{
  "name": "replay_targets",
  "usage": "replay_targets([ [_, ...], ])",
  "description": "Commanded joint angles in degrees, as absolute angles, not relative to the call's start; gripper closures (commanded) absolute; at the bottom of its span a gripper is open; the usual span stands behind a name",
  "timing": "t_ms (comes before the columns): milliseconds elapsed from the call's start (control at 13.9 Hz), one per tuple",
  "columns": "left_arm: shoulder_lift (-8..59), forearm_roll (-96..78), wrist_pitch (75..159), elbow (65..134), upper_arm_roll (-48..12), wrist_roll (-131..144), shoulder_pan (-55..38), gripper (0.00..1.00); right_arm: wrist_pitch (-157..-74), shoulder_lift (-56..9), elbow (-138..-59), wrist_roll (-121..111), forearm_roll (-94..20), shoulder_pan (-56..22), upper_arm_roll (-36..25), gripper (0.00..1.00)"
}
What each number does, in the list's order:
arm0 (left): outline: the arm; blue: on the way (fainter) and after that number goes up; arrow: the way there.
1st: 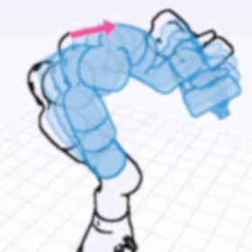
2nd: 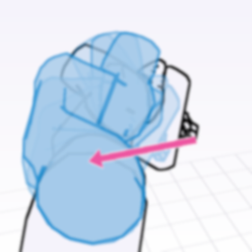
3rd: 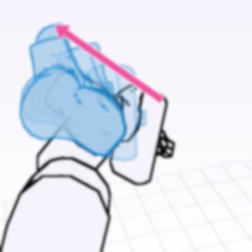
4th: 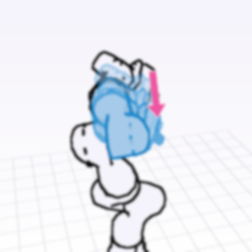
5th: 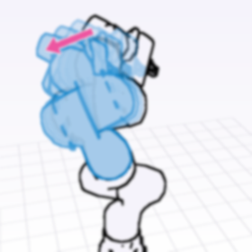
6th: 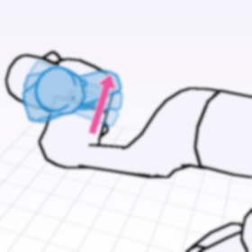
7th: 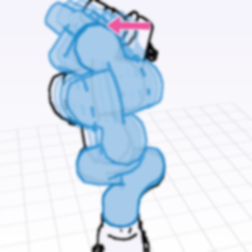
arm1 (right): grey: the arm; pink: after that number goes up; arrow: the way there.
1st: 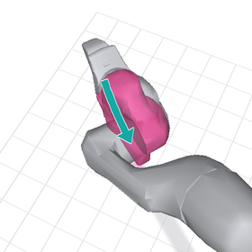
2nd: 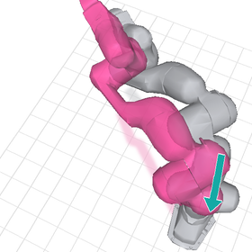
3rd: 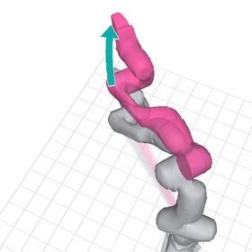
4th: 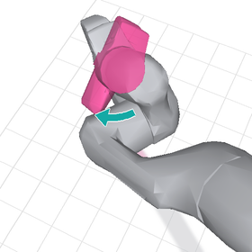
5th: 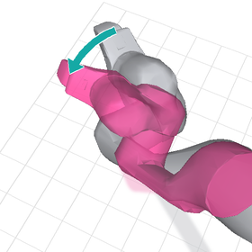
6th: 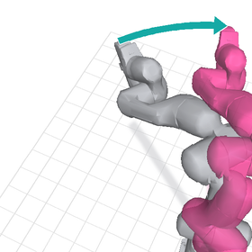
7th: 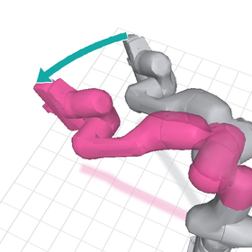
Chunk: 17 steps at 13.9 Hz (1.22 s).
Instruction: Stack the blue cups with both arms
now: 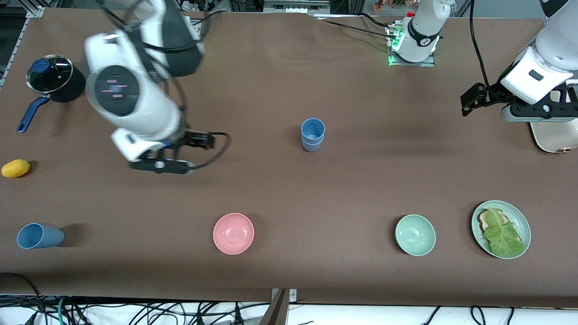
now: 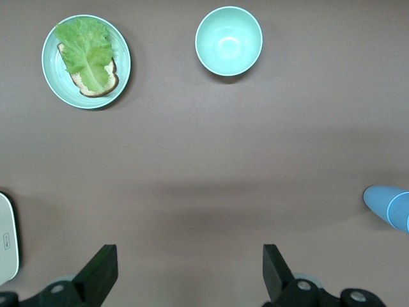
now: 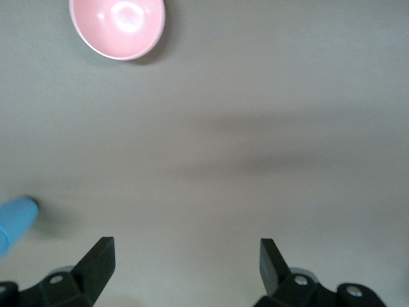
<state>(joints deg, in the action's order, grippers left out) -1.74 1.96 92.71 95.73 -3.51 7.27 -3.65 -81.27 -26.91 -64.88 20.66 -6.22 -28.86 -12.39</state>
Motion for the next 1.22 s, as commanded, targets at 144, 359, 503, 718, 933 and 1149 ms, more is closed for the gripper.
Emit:
replay_targets([
  [144,-1.0,0.9,91.4,94.0,-3.0,6.0,-3.9,0.0,-87.3,-11.3,-83.1,7.1,-7.4,-18.3,-10.8,0.0],
  [359,-1.0,0.9,91.4,94.0,-3.0,6.0,-4.0,0.0,-92.7,-4.9,-91.3,5.5,-0.7,-6.6,0.3,0.0],
  [503,-1.0,0.9,91.4,94.0,-3.0,6.1,-4.0,0.0,-91.7,-3.7,-91.4,5.5,0.8,-5.4,1.6,0.0],
  [718,-1.0,0.9,91.3,94.0,-3.0,6.1,-4.0,0.0,-91.3,-4.8,-89.6,5.8,0.3,-5.4,1.8,0.0],
  [933,-1.0,0.9,90.7,94.0,-3.0,6.1,-4.0,0.0,-90.8,-6.2,-88.2,5.9,0.2,-5.4,1.8,0.0],
  [1149,-1.0,0.9,90.7,93.9,-3.0,6.1,-4.0,0.0,-91.1,-6.2,-88.2,5.0,0.2,-5.3,1.8,0.0],
])
